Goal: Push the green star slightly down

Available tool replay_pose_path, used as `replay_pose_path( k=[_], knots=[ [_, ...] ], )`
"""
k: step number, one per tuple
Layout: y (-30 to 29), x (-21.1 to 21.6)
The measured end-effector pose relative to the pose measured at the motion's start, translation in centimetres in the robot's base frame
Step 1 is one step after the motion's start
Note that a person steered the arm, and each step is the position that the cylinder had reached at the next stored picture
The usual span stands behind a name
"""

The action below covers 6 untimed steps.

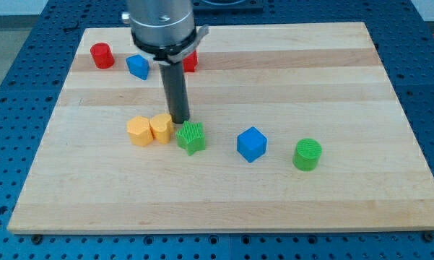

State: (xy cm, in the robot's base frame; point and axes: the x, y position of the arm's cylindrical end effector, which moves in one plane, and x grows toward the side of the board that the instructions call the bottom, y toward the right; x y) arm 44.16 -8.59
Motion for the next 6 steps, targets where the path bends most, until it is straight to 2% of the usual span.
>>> replay_pose_path(
  k=[1,2,6],
  knots=[
    [0.7,0.3],
    [4.3,-0.3],
    [1.9,7.5]
  ],
)
